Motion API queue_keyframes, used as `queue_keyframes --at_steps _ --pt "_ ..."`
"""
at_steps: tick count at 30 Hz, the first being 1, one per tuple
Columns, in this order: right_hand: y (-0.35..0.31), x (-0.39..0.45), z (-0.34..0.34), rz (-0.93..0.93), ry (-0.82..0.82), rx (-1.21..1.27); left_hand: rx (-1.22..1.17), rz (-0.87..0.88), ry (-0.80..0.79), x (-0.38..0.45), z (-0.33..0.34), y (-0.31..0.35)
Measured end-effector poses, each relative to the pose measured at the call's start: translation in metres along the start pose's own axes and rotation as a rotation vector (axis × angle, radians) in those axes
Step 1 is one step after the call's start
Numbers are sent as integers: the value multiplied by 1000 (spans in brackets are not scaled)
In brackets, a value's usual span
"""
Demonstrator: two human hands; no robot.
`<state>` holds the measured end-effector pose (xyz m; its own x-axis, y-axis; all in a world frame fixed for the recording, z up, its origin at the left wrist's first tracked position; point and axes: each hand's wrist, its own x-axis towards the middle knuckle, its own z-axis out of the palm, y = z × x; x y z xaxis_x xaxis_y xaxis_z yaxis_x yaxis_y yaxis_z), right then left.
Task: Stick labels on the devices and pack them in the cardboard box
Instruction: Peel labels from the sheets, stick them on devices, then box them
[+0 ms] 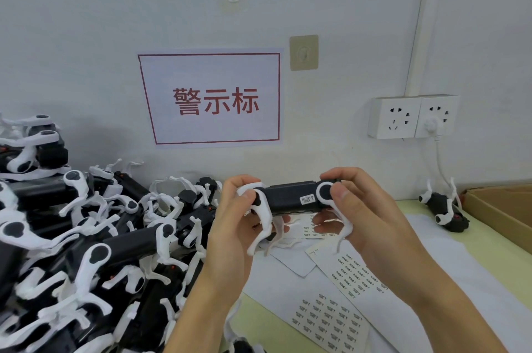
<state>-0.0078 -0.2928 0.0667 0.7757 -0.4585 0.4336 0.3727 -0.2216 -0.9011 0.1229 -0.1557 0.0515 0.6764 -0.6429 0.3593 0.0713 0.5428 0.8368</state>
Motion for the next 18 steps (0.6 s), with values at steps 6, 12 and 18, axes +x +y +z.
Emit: queue_keyframes --at_steps 6,12,18 --pt "3 2 0 34 0 94 39 28 -13 -2 2 3" --pt "7 3 -3 101 33 269 177 86 -47 -2 10 5" --pt "16 3 -6 144 74 416 241 133 -100 -3 16 6"
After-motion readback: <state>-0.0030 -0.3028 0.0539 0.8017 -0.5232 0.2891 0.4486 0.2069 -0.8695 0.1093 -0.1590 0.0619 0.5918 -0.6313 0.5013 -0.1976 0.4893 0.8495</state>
